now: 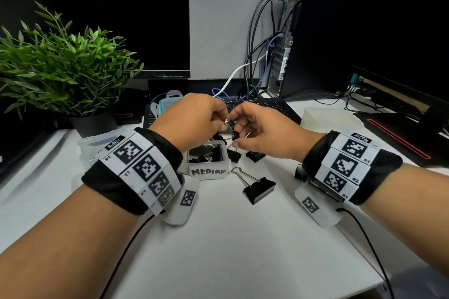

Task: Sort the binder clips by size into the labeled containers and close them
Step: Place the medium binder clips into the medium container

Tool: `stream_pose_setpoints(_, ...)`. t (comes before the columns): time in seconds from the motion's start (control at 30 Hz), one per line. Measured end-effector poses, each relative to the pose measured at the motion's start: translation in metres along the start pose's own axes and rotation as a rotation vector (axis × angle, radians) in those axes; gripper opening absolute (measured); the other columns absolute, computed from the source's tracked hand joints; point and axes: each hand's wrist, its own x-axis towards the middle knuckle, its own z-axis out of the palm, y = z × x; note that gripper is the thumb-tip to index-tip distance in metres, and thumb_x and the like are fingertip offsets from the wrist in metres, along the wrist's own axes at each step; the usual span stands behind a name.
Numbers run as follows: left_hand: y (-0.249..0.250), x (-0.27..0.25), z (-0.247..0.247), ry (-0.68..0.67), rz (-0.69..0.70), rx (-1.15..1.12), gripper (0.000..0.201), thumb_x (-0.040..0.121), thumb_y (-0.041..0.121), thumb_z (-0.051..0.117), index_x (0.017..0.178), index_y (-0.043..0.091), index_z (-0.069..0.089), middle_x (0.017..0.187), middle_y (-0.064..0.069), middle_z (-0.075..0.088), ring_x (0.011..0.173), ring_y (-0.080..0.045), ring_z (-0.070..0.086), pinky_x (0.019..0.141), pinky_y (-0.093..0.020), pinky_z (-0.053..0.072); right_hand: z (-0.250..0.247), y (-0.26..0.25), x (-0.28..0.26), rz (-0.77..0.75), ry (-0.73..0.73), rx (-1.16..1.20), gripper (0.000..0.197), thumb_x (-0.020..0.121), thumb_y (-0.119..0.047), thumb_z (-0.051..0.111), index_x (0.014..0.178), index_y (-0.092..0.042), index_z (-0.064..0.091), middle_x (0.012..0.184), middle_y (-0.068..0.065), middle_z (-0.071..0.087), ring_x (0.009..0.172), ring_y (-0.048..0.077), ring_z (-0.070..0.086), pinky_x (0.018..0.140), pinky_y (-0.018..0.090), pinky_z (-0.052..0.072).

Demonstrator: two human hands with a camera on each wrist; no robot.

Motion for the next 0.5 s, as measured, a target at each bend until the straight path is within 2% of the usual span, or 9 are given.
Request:
stream_pose_setpoints(0.13, 0.001, -0.001, -0.002, 0.035, 0.036, 0.012, 0.008, 0.087, 0.025, 0.064, 0.090, 0.025, 0.071, 0.081, 0.009, 0.067, 0.080, -0.009, 0.061, 0.077, -0.032, 0.053, 0.002, 0.002, 0.002, 0.031, -0.016, 0.014, 0.044, 0.075, -0.011, 0.077, 0.112, -0.022, 0.056, 0.093, 0.000, 0.061, 0.082, 0.015, 0.063, 0.082, 0.036, 0.056)
stream_pose_setpoints(0.23, 0.004, -0.003, -0.003, 0.032, 0.054, 0.035, 0.010, 0.086, 0.026, 0.062, 0.087, 0.028, 0.072, 0.077, 0.010, 0.067, 0.075, -0.006, 0.060, 0.072, -0.029, 0.053, 0.001, 0.001, 0.002, 0.041, -0.029, -0.006, 0.039, 0.075, -0.009, 0.075, 0.109, -0.020, 0.059, 0.095, 0.002, 0.063, 0.084, 0.018, 0.064, 0.083, 0.034, 0.056)
stream_pose_setpoints(0.33, 0.006, -0.004, -0.004, 0.049, 0.047, 0.044, 0.013, 0.084, 0.026, 0.060, 0.081, 0.026, 0.072, 0.069, 0.010, 0.064, 0.066, -0.003, 0.056, 0.064, -0.024, 0.049, 0.001, -0.003, 0.000, 0.032, -0.017, -0.072, 0.026, 0.078, -0.009, 0.071, 0.101, -0.020, 0.063, 0.092, -0.002, 0.064, 0.083, 0.014, 0.064, 0.080, 0.025, 0.055)
stream_pose_setpoints(0.4, 0.007, -0.004, -0.004, 0.059, 0.033, 0.043, 0.012, 0.082, 0.025, 0.059, 0.077, 0.023, 0.070, 0.067, 0.008, 0.063, 0.065, -0.004, 0.056, 0.063, -0.027, 0.050, 0.001, -0.007, -0.001, 0.008, -0.014, -0.115, 0.016, 0.081, -0.014, 0.069, 0.091, -0.024, 0.062, 0.088, -0.006, 0.065, 0.082, 0.013, 0.064, 0.076, 0.021, 0.052)
stream_pose_setpoints(0.5, 0.007, -0.004, -0.004, 0.059, 0.025, 0.035, 0.011, 0.079, 0.025, 0.058, 0.073, 0.022, 0.067, 0.066, 0.006, 0.062, 0.066, -0.008, 0.058, 0.066, -0.032, 0.053, 0.002, -0.010, -0.003, -0.019, 0.004, -0.133, 0.011, 0.084, -0.019, 0.069, 0.081, -0.027, 0.061, 0.079, -0.008, 0.065, 0.069, 0.002, 0.059, 0.062, 0.010, 0.047)
